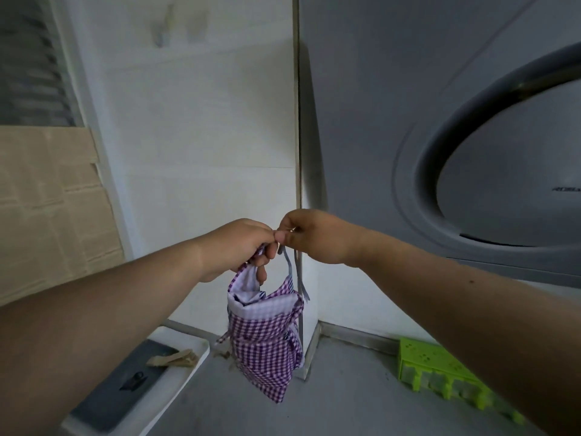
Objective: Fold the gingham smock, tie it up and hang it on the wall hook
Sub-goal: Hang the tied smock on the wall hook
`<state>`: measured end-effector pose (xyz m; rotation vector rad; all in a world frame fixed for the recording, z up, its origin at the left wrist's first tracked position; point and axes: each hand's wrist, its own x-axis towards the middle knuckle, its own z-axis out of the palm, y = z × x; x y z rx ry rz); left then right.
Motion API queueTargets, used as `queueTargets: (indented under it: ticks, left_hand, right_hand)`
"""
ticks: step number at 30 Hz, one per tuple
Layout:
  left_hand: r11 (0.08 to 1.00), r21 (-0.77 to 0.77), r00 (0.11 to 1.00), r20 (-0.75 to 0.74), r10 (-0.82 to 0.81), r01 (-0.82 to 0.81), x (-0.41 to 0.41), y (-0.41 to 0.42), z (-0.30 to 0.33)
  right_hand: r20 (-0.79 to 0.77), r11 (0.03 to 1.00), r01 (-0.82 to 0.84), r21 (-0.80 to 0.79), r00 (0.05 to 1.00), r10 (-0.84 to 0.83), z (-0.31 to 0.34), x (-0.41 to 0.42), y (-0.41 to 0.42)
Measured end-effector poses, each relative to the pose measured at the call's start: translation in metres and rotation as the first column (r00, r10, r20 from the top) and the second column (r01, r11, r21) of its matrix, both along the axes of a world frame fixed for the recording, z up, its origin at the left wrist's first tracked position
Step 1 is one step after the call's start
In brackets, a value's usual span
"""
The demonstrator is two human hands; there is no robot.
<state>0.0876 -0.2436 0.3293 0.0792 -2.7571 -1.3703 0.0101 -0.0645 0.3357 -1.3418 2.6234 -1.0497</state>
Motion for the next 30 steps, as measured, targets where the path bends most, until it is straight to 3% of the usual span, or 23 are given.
queueTargets:
  ticks: [5, 11, 18, 22, 25, 30]
  left_hand:
    - [0.998, 0.065, 0.998, -0.057, 0.020, -0.016, -0.012, -0.020, 0.008]
    - [0.982, 0.191, 0.996, -0.091, 0.010, 0.008, -0.026, -0.056, 0.024]
    - [0.978, 0.210, 0.996, -0.095, 0.004, 0.016, -0.045, -0.127, 0.025]
    - [0.958, 0.287, 0.996, -0.091, 0.027, 0.000, -0.058, -0.170, 0.010]
    - [0.928, 0.371, 0.986, -0.149, 0.075, -0.015, -0.084, -0.219, -0.035]
    - [0.938, 0.342, 0.964, -0.266, 0.032, 0.063, -0.068, -0.223, -0.046]
  right_hand:
    - [-0.036, 0.991, -0.004, -0.132, 0.999, 0.000, 0.019, -0.013, -0.026]
    - [-0.129, 0.995, 0.023, -0.097, 0.991, -0.036, 0.044, -0.024, -0.068]
    - [-0.196, 0.993, 0.056, -0.107, 0.978, -0.076, 0.066, -0.046, -0.141]
    - [-0.152, 0.987, 0.058, -0.151, 0.985, -0.081, 0.075, -0.062, -0.178]
    - [-0.115, 0.984, 0.050, -0.169, 0.991, -0.070, 0.084, -0.074, -0.209]
    - [-0.098, 0.990, 0.009, -0.142, 0.995, -0.023, 0.101, -0.091, -0.257]
